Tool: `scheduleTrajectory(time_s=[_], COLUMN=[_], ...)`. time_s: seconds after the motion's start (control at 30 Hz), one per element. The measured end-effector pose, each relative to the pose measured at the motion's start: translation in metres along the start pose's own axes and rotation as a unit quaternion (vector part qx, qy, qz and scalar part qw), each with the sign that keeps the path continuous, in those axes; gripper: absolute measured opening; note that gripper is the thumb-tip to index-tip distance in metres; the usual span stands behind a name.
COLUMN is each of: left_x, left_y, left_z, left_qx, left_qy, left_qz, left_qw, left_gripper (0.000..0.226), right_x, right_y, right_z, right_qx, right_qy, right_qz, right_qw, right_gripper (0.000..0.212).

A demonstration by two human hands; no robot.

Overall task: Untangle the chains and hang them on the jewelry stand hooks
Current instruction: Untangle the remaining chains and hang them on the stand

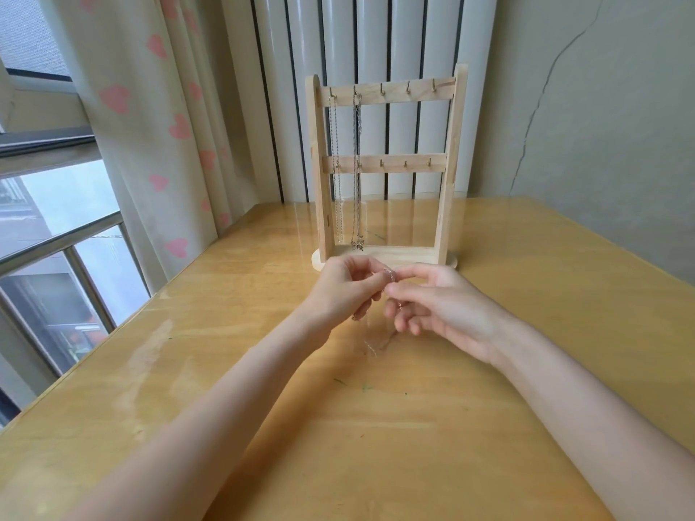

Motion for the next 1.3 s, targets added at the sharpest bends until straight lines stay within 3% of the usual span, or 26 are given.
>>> scheduleTrajectory(time_s=[0.1,0.2,0.37,0.57,0.67,0.77,0.87,0.97,1.13,1.3], left_x=[0.005,0.014,0.022,0.024,0.020,0.011,0.001,-0.004,-0.002,0.007], left_y=[0.001,0.002,0.003,0.012,0.015,0.011,0.001,-0.004,-0.004,0.010], left_z=[0.000,0.000,-0.001,0.001,0.003,0.003,0.000,-0.001,-0.001,0.006], left_qx=[0.015,0.043,0.059,0.007,-0.009,0.008,0.047,0.070,0.079,0.030], left_qy=[0.019,0.058,0.093,0.084,0.063,0.032,0.007,-0.004,-0.008,0.012], left_qz=[-0.037,-0.082,-0.128,-0.142,-0.148,-0.149,-0.136,-0.140,-0.137,-0.179], left_qw=[0.999,0.994,0.986,0.986,0.987,0.988,0.990,0.988,0.987,0.983], left_gripper=[0.016,0.013,0.011,0.018,0.021,0.022,0.024,0.024,0.025,0.027], right_x=[0.000,0.002,0.005,0.006,0.007,0.001,-0.009,-0.013,0.001,0.005], right_y=[0.021,0.039,0.055,0.061,0.059,0.037,0.011,0.000,0.005,0.029], right_z=[0.003,0.002,0.003,0.003,0.003,0.003,0.002,-0.001,-0.001,0.001], right_qx=[-0.076,-0.126,-0.147,-0.157,-0.144,-0.058,0.039,0.078,0.040,-0.047], right_qy=[0.008,0.022,0.050,0.073,0.074,0.040,-0.012,-0.027,0.028,0.027], right_qz=[-0.036,0.021,0.137,0.189,0.098,0.000,-0.042,-0.090,-0.096,-0.053], right_qw=[0.996,0.992,0.978,0.967,0.982,0.998,0.998,0.993,0.994,0.997], right_gripper=[0.019,0.008,0.007,0.017,0.016,0.005,0.029,0.031,0.014,0.020])
Point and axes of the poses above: each hand's wrist, its own z-axis towards the middle knuckle, its own y-axis out of the back of the hand, x = y × z, the point moved 9 cm from there along z, towards the middle knuckle, and after that the axes turned 2 degrees about y, right-handed, at the moved point
